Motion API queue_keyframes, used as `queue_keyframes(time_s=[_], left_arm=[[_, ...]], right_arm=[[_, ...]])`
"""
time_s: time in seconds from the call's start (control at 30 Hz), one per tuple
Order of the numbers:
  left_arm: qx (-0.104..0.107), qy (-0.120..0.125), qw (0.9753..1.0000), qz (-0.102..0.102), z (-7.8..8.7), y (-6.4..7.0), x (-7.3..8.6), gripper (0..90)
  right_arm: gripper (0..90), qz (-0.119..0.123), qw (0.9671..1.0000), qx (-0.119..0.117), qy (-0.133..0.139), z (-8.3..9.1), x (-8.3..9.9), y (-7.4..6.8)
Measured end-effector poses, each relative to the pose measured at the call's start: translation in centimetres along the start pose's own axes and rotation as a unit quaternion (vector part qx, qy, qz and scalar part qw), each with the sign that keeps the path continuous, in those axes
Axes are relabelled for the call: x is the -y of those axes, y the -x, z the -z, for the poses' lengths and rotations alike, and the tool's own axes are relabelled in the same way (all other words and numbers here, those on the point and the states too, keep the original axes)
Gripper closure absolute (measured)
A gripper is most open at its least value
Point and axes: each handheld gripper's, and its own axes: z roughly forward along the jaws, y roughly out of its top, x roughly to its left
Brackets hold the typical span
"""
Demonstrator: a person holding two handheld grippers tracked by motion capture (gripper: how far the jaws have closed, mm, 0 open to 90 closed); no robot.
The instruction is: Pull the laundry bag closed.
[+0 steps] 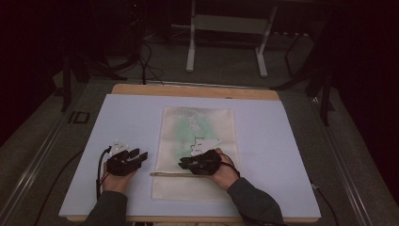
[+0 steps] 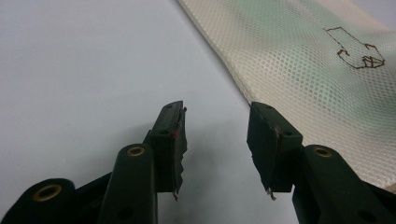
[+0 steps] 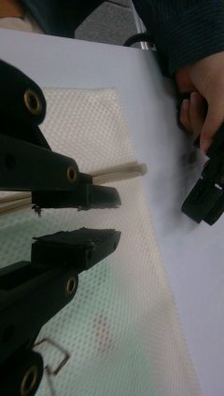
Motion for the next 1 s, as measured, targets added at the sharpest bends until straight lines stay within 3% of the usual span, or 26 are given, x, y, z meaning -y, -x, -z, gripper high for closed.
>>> queue_keyframes(time_s=[1.0], left_arm=[[0.001, -0.002, 1.0000, -0.002, 0.0, -0.1, 0.0, 55.2]], right_arm=[[79.3, 0.025, 0.9988, -0.032, -0.026, -4.4, -1.8, -1.2]])
